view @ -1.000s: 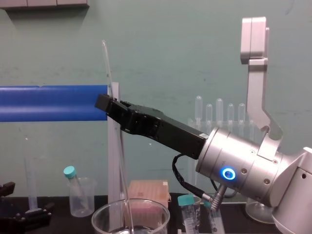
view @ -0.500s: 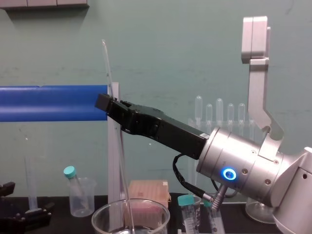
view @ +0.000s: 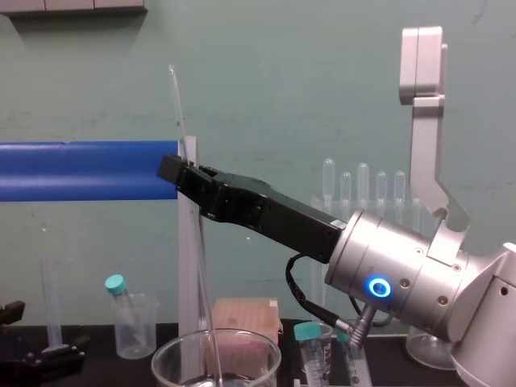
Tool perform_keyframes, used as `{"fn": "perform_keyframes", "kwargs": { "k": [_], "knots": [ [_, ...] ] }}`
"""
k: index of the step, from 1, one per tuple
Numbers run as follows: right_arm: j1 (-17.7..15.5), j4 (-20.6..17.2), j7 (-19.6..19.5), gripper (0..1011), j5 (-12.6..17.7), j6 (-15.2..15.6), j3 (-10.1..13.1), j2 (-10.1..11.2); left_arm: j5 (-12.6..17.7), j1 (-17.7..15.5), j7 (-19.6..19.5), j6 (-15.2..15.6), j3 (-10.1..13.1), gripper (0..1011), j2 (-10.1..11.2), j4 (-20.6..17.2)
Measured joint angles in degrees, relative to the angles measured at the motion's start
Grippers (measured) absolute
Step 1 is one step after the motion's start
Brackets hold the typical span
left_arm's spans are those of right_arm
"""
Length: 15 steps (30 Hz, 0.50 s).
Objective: Hold the thermometer with one hand and immerse one end into the beaker, then reinsert it into the test tube rack.
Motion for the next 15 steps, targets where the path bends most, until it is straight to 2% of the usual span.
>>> {"fn": "perform_keyframes", "kwargs": {
  "k": [15],
  "knots": [
    [0.0, 0.0, -0.01, 58, 0.04, 0.05, 0.0, 0.0, 0.0, 0.0, 0.0, 0.0, 0.0, 1008, 0.0, 0.0]
  ]
}}
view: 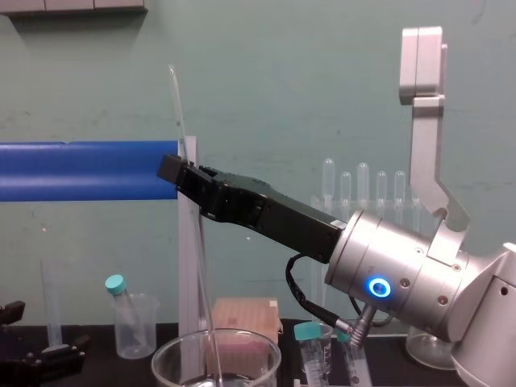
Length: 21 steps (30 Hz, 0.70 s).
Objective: Hold the thermometer with one hand and immerse one end into the beaker, then reinsert it into the test tube rack.
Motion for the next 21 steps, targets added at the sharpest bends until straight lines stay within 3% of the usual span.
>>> {"fn": "perform_keyframes", "kwargs": {
  "k": [21],
  "knots": [
    [0.0, 0.0, -0.01, 58, 0.0, 0.03, 0.0, 0.0, 0.0, 0.0, 0.0, 0.0, 0.0, 1008, 0.0, 0.0]
  ]
}}
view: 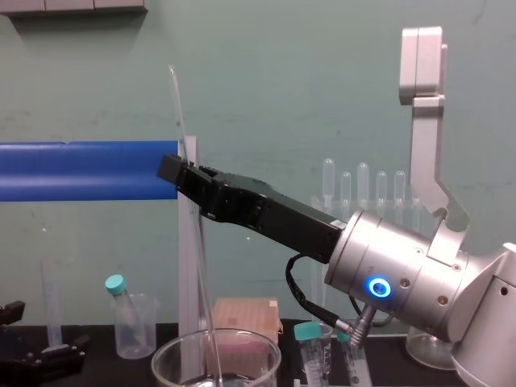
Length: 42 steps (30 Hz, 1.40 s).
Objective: Hold the thermometer with one hand and immerse one end into the beaker, then reinsert it into the test tube rack.
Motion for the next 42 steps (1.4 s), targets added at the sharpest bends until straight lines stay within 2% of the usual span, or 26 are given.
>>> {"fn": "perform_keyframes", "kwargs": {
  "k": [42],
  "knots": [
    [0.0, 0.0, 0.0, 58, 0.0, 0.0, 0.0, 0.0, 0.0, 0.0, 0.0, 0.0, 0.0, 1008, 0.0, 0.0]
  ]
}}
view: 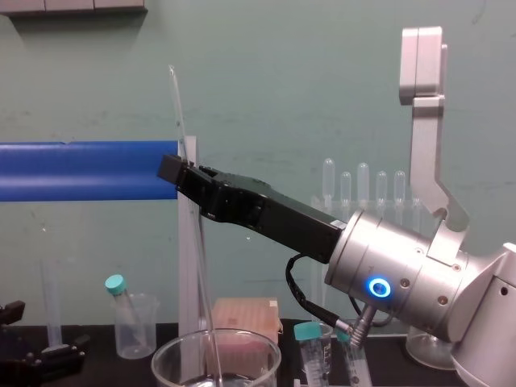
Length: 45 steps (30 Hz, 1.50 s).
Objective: Hold the thermometer with one hand and immerse one end into the beaker, then reinsert it into the test tube rack.
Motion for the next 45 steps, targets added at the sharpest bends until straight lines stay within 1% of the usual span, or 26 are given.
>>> {"fn": "perform_keyframes", "kwargs": {
  "k": [45],
  "knots": [
    [0.0, 0.0, 0.0, 58, 0.0, 0.0, 0.0, 0.0, 0.0, 0.0, 0.0, 0.0, 0.0, 1008, 0.0, 0.0]
  ]
}}
